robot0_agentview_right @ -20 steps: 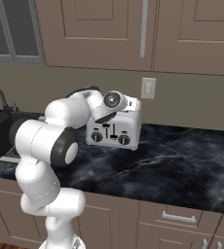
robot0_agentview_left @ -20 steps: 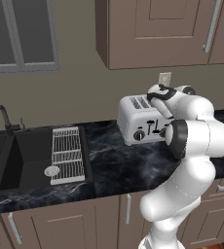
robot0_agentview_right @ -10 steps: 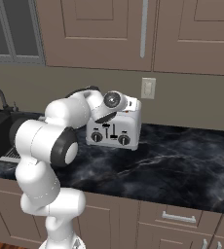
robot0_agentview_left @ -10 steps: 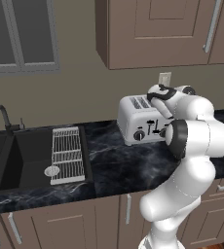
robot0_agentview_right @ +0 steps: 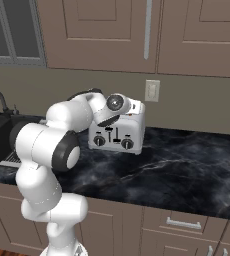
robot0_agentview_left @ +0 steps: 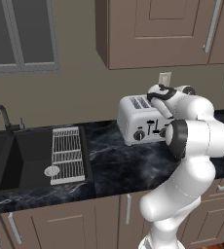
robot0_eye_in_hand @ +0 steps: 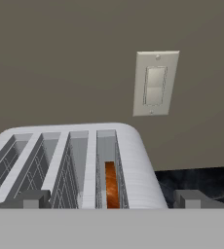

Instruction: Start the toaster. Once the lever pops up, take the bread to the plate on the dining counter.

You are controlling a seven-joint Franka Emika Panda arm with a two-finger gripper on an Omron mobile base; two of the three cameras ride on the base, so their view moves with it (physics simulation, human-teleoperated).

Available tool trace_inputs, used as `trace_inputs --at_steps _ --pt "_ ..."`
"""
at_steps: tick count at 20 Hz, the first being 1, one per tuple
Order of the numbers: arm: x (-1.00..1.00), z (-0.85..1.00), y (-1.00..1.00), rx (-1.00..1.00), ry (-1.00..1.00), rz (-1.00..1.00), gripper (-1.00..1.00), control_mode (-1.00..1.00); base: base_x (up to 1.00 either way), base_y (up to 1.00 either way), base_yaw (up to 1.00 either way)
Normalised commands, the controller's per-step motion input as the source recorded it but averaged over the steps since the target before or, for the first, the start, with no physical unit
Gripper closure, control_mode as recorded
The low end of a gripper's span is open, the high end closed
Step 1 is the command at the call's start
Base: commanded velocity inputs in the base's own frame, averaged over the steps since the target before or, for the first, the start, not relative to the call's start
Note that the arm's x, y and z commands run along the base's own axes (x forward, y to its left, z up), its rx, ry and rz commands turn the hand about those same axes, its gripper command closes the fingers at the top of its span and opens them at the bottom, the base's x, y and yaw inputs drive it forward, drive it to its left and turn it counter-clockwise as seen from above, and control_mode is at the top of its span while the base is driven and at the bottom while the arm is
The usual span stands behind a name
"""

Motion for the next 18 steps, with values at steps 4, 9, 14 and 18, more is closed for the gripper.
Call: trace_inputs --at_steps 4,9,14,18 --pt "0.0 0.0 0.0 0.0 0.0 0.0 -1.0 -1.0 0.0 0.0 0.0" --pt "0.0 0.0 0.0 0.0 0.0 0.0 -1.0 -1.0 0.0 0.0 0.0" --pt "0.0 0.0 0.0 0.0 0.0 0.0 -1.0 -1.0 0.0 0.0 0.0" --pt "0.0 0.0 0.0 0.0 0.0 0.0 -1.0 -1.0 0.0 0.0 0.0"
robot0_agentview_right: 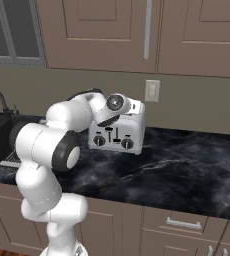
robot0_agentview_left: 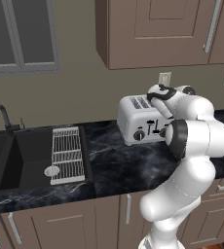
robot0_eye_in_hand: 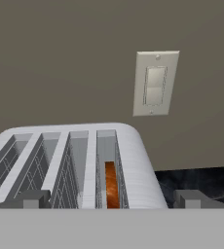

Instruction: Start the toaster. Once the lever pops up, take the bread to the plate on the dining counter.

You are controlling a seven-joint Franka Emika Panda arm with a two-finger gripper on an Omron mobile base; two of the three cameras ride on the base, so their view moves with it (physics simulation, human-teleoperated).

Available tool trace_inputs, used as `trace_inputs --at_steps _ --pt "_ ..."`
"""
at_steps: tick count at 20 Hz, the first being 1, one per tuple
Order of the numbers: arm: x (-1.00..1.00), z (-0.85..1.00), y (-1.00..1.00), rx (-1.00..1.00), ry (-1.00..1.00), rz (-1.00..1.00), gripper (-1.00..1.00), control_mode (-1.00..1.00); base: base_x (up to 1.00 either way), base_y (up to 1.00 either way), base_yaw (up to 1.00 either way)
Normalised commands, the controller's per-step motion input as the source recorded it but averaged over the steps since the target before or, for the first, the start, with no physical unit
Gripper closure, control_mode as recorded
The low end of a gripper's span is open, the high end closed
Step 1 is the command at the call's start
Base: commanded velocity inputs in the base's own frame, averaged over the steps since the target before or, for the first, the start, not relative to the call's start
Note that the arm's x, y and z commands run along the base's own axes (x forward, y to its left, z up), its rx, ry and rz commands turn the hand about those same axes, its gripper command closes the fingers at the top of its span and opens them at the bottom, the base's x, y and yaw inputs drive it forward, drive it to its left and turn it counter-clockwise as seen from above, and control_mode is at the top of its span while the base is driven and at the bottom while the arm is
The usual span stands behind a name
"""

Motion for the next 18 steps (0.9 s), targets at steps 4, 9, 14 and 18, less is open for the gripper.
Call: trace_inputs --at_steps 4,9,14,18 --pt "0.0 0.0 0.0 0.0 0.0 0.0 -1.0 -1.0 0.0 0.0 0.0" --pt "0.0 0.0 0.0 0.0 0.0 0.0 -1.0 -1.0 0.0 0.0 0.0" --pt "0.0 0.0 0.0 0.0 0.0 0.0 -1.0 -1.0 0.0 0.0 0.0" --pt "0.0 0.0 0.0 0.0 0.0 0.0 -1.0 -1.0 0.0 0.0 0.0"
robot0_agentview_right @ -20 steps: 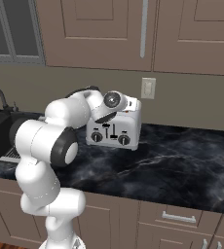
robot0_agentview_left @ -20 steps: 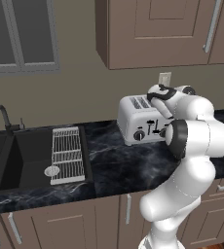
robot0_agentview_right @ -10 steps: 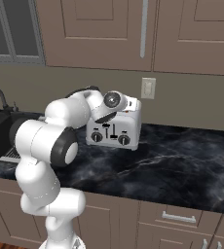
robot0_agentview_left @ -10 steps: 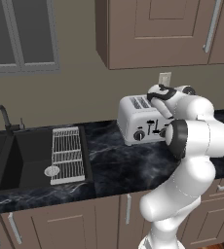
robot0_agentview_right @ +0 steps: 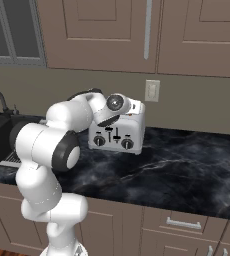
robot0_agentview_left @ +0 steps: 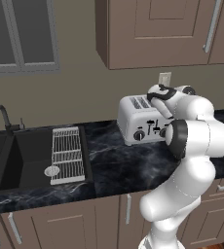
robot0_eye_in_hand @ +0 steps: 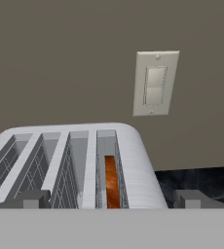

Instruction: Start the toaster. Once the lever pops up, take the bread to the plate on the dining counter.

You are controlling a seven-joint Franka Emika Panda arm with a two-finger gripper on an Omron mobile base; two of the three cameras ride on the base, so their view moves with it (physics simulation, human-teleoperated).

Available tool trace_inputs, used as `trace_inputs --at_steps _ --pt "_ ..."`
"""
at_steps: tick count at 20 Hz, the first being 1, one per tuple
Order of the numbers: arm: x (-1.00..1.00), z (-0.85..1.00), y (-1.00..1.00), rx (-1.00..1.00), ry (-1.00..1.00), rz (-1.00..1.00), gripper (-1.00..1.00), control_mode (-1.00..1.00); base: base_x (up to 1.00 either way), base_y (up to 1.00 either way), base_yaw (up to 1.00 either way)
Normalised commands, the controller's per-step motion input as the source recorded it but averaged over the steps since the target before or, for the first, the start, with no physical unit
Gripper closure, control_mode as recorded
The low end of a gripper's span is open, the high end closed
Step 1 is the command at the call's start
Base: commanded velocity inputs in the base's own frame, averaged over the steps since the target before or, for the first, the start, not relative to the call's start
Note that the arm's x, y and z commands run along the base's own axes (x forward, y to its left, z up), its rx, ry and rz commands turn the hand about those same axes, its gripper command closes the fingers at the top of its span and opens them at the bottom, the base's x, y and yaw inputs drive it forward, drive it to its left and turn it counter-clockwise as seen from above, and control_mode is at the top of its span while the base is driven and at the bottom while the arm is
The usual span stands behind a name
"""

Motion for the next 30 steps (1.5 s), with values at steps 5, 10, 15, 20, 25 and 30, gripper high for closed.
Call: trace_inputs --at_steps 5,10,15,20,25,30 --pt "0.0 0.0 0.0 0.0 0.0 0.0 -1.0 -1.0 0.0 0.0 0.0" --pt "0.0 0.0 0.0 0.0 0.0 0.0 -1.0 -1.0 0.0 0.0 0.0" --pt "0.0 0.0 0.0 0.0 0.0 0.0 -1.0 -1.0 0.0 0.0 0.0" --pt "0.0 0.0 0.0 0.0 0.0 0.0 -1.0 -1.0 0.0 0.0 0.0" --pt "0.0 0.0 0.0 0.0 0.0 0.0 -1.0 -1.0 0.0 0.0 0.0" --pt "0.0 0.0 0.0 0.0 0.0 0.0 -1.0 -1.0 0.0 0.0 0.0"
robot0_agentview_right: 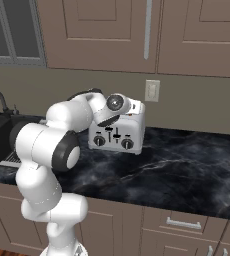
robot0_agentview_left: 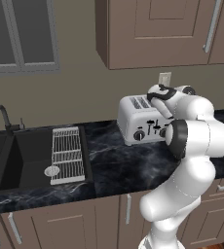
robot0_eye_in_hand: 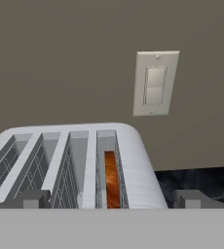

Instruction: Start the toaster. Once the lever pops up, take the bread to the plate on the dining counter.

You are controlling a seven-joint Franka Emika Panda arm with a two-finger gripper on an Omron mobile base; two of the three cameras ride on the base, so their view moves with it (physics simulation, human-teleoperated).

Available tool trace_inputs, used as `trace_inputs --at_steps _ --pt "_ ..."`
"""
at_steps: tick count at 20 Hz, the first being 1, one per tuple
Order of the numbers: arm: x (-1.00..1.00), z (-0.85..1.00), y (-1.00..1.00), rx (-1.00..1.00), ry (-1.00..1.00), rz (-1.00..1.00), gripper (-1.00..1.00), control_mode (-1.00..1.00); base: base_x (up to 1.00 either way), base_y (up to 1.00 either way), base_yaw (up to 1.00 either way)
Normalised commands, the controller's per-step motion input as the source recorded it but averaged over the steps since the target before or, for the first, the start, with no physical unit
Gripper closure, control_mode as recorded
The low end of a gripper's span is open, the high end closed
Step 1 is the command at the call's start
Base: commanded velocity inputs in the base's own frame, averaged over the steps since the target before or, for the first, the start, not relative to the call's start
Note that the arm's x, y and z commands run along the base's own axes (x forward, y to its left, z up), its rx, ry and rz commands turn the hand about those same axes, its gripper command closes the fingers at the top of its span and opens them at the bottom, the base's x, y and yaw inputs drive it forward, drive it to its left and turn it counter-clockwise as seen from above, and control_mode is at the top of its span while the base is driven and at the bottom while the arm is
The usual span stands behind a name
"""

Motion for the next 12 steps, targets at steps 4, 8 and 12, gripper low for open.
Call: trace_inputs --at_steps 4,8,12 --pt "0.0 0.0 0.0 0.0 0.0 0.0 -1.0 -1.0 0.0 0.0 0.0" --pt "0.0 0.0 0.0 0.0 0.0 0.0 -1.0 -1.0 0.0 0.0 0.0" --pt "0.0 0.0 0.0 0.0 0.0 0.0 -1.0 -1.0 0.0 0.0 0.0"
